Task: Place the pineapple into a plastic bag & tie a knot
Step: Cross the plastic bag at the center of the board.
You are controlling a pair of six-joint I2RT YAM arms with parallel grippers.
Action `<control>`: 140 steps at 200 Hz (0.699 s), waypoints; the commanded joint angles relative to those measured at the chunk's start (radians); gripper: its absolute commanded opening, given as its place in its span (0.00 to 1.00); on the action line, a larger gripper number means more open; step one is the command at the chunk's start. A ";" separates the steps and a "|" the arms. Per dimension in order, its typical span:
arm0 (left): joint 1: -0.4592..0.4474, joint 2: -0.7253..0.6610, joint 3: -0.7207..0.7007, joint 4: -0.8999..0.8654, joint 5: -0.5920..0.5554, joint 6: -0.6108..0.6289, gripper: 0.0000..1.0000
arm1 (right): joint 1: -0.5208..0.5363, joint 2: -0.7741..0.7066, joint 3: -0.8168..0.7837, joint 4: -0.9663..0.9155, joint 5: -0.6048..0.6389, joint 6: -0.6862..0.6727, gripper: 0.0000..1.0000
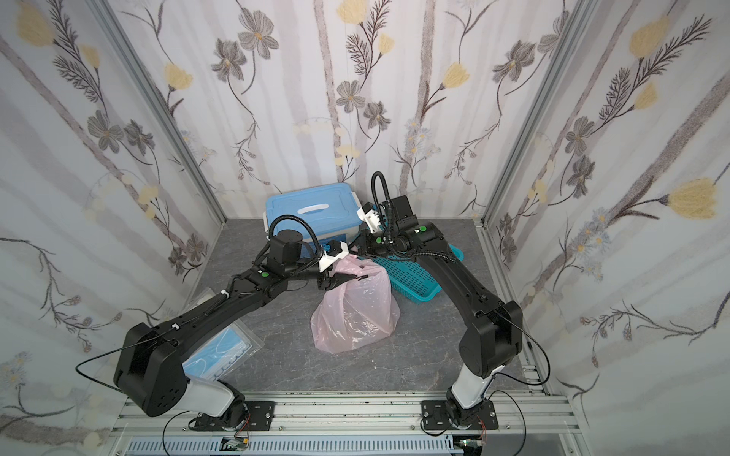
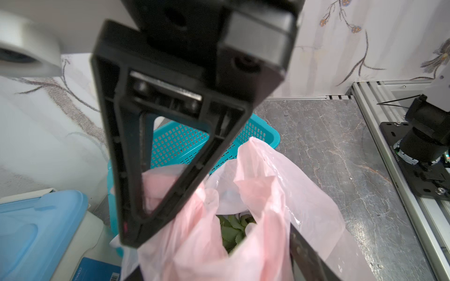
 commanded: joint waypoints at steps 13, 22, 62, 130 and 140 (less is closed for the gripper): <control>0.005 -0.090 -0.046 -0.024 -0.150 -0.005 0.68 | 0.001 0.003 0.000 0.026 -0.069 0.004 0.00; 0.006 -0.125 -0.066 -0.032 -0.175 -0.014 0.71 | 0.001 0.005 0.000 0.029 -0.068 0.005 0.00; 0.005 -0.269 -0.119 -0.115 -0.216 -0.061 0.92 | 0.003 0.018 0.003 0.045 -0.076 0.009 0.00; -0.016 -0.320 -0.073 -0.260 -0.119 -0.149 0.86 | 0.006 0.023 0.003 0.050 -0.082 0.005 0.00; -0.025 -0.306 -0.067 -0.236 -0.125 -0.169 0.86 | 0.008 0.023 0.003 0.050 -0.084 0.005 0.00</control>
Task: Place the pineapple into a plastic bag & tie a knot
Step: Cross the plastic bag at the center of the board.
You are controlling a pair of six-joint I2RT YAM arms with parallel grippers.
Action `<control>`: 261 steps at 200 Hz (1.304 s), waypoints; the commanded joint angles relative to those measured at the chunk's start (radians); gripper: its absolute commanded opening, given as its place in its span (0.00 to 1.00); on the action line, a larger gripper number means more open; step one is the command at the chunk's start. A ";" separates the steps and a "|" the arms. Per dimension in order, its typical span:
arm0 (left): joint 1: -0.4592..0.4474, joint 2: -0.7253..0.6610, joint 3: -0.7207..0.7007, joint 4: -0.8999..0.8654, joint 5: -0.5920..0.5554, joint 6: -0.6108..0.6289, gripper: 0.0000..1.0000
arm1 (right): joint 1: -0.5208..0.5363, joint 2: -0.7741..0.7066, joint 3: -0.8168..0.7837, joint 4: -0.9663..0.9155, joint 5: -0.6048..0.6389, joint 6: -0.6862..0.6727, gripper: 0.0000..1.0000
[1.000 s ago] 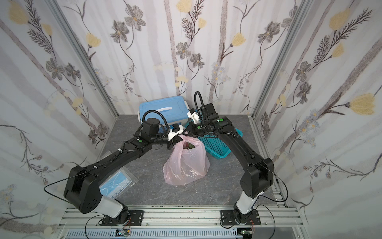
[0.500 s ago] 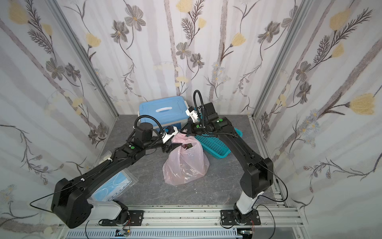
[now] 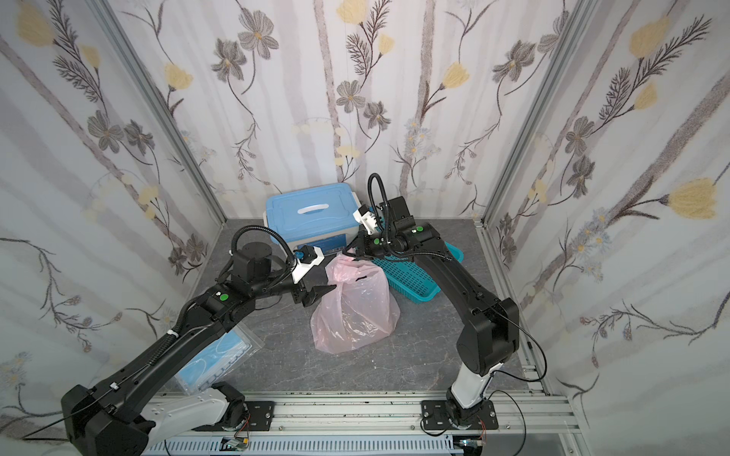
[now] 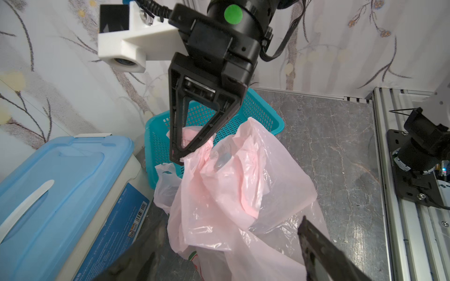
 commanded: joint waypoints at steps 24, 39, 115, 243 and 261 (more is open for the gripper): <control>-0.030 0.087 0.055 0.052 0.019 -0.152 0.85 | 0.002 0.003 0.002 0.039 -0.037 -0.006 0.00; -0.031 0.123 0.068 0.078 0.010 -0.184 0.84 | 0.002 0.002 0.002 0.035 -0.037 -0.010 0.00; -0.043 0.214 0.107 0.112 0.048 -0.223 0.34 | 0.002 -0.004 0.001 0.036 -0.034 -0.014 0.00; -0.007 0.074 -0.017 0.115 -0.079 -0.342 0.00 | -0.012 0.003 0.177 -0.005 0.203 -0.203 0.00; -0.001 0.072 -0.031 0.139 -0.129 -0.378 0.00 | -0.008 -0.018 0.177 -0.010 0.211 -0.256 0.00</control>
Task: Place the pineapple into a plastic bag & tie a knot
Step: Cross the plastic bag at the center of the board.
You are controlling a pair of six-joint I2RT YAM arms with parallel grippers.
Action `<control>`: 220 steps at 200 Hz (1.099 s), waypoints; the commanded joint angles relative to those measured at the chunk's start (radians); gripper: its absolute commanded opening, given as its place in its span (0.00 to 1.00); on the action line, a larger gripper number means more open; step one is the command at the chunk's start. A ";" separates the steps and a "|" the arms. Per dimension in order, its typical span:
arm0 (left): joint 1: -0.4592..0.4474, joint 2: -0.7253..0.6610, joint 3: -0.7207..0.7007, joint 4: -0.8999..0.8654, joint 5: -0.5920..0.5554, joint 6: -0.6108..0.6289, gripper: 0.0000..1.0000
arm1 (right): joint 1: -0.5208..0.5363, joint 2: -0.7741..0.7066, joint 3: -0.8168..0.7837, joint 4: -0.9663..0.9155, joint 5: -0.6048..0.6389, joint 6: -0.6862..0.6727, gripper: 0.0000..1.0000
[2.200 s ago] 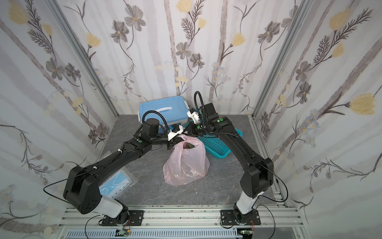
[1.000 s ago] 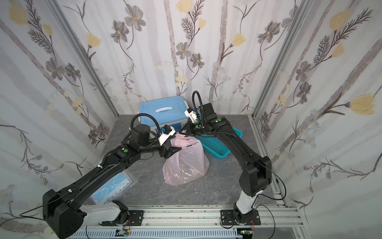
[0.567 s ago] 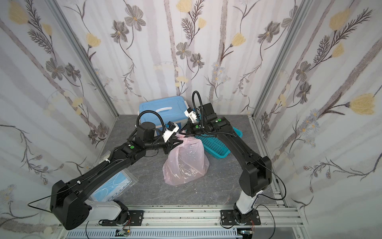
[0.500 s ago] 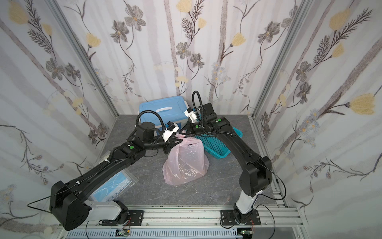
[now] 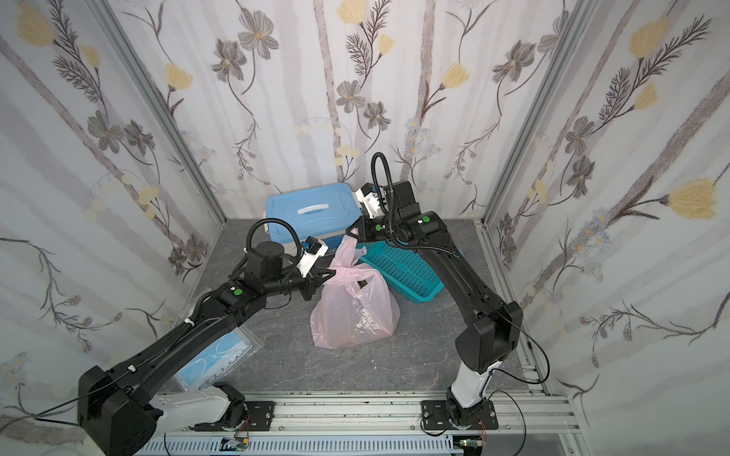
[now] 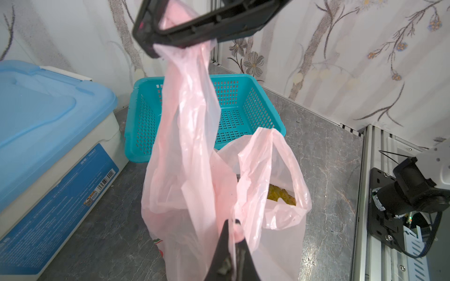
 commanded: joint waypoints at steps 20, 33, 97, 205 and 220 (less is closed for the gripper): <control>0.018 0.017 -0.003 0.073 -0.081 -0.119 0.00 | 0.020 -0.060 0.001 -0.008 0.042 -0.177 0.00; 0.020 0.038 0.007 0.082 -0.065 -0.142 0.00 | 0.041 -0.092 -0.020 -0.021 0.038 -0.234 0.00; 0.020 0.143 0.043 0.126 0.000 -0.220 0.00 | 0.204 -0.341 -0.411 0.120 0.096 -0.445 0.00; 0.019 0.163 0.112 -0.025 0.044 -0.154 0.00 | 0.110 -0.192 -0.525 0.243 0.174 -0.334 0.00; 0.019 0.162 0.114 -0.026 0.041 -0.154 0.00 | 0.114 -0.144 -0.482 0.271 0.167 -0.276 0.00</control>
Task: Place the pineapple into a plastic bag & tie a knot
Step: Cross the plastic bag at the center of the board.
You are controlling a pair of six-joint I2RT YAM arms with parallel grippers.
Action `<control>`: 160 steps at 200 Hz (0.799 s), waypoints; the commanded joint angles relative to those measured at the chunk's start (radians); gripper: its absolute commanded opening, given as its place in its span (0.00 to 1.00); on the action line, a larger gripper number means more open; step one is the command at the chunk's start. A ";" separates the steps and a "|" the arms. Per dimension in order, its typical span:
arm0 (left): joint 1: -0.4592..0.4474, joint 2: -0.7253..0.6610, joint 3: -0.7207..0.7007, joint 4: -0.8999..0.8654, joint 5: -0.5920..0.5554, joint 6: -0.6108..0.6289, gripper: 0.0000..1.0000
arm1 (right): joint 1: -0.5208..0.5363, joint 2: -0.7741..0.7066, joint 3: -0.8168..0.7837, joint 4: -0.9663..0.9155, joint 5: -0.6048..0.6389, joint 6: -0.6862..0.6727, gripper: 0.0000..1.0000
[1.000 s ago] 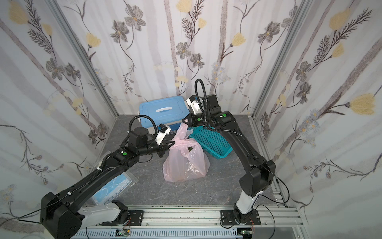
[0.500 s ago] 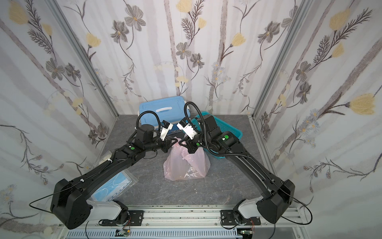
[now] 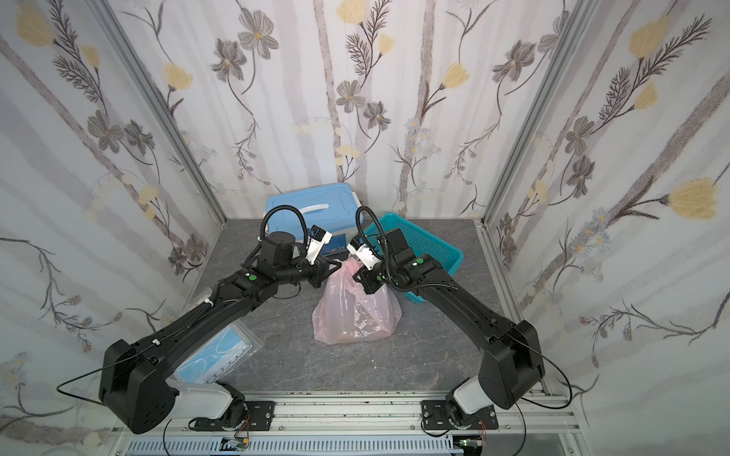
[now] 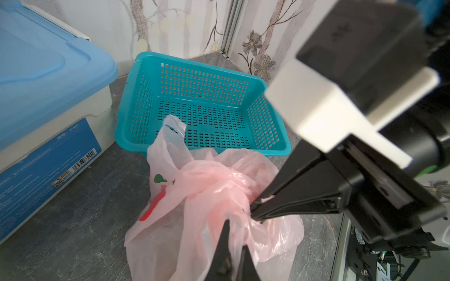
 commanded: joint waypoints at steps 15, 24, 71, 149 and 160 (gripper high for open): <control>0.000 0.004 0.014 -0.021 0.002 0.022 0.00 | 0.013 0.088 0.058 0.160 0.003 0.167 0.00; 0.000 0.004 0.013 -0.018 -0.010 0.016 0.00 | 0.022 0.100 0.043 0.193 0.019 0.207 0.00; 0.016 0.001 -0.001 -0.018 -0.128 -0.059 0.00 | 0.049 0.129 -0.102 0.375 -0.018 0.331 0.00; 0.060 -0.013 -0.011 -0.037 -0.081 -0.151 0.00 | 0.046 0.120 -0.222 0.514 0.318 0.421 0.00; 0.063 -0.014 -0.021 -0.058 -0.081 -0.137 0.00 | 0.051 0.124 -0.221 0.559 0.326 0.438 0.00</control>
